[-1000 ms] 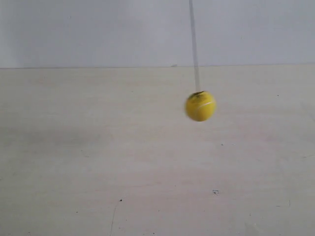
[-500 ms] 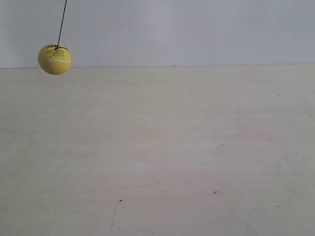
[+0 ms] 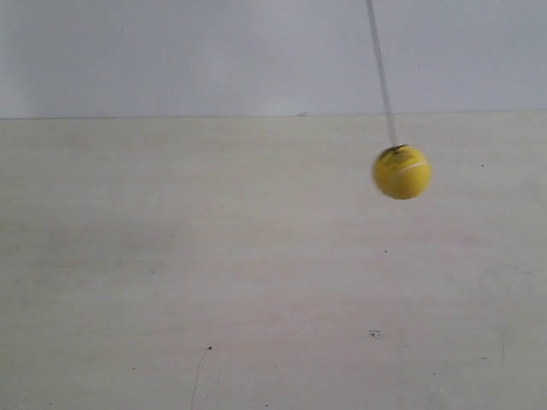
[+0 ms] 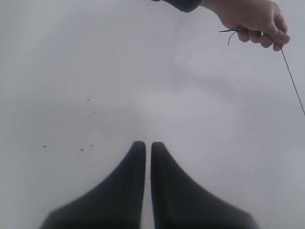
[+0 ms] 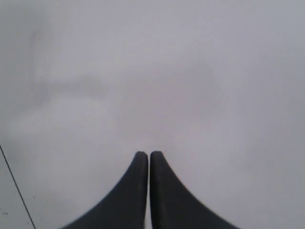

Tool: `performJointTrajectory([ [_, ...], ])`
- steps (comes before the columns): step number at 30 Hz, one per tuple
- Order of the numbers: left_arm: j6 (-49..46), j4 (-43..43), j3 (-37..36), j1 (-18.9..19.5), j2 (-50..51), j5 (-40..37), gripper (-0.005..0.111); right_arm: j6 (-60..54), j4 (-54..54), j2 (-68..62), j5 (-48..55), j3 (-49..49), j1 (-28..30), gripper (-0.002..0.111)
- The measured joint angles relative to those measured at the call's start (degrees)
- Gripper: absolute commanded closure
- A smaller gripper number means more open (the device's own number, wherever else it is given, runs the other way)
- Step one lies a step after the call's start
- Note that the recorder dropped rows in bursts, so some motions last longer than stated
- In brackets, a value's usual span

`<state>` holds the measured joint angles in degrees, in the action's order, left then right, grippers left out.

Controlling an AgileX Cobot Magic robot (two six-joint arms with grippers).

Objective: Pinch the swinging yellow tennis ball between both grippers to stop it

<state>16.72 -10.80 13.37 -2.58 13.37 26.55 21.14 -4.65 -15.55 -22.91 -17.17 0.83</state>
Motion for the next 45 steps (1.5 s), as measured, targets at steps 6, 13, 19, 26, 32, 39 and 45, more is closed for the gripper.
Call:
performJointTrajectory([
  [6,2.0,-6.9,9.3,0.0,11.9,-2.1,0.102,-0.5,-2.8,-14.0,5.6,-6.7,0.0,0.108],
  [13,2.3,-10.7,12.8,0.0,27.5,-5.8,0.102,-3.7,-4.6,-30.2,7.2,-7.2,0.0,0.108],
  [19,2.0,-15.6,12.9,0.0,40.5,-6.4,0.102,-4.2,-11.8,-43.2,5.5,-7.2,0.0,0.108],
  [26,-0.6,-18.4,14.9,0.0,51.9,-4.3,0.102,-4.2,-20.0,-55.7,-4.4,-7.2,0.0,0.108],
  [32,-0.9,-20.4,18.2,0.1,58.3,-3.6,0.102,-3.6,-27.3,-64.3,-11.2,-8.9,0.0,0.108],
  [39,0.2,-24.5,19.6,0.1,63.4,-2.6,0.102,0.0,-36.7,-73.1,-14.7,-14.0,0.0,0.108],
  [45,10.2,-39.7,20.0,0.1,67.3,5.2,0.102,3.6,-43.0,-79.3,-16.4,-16.9,0.0,0.108],
])
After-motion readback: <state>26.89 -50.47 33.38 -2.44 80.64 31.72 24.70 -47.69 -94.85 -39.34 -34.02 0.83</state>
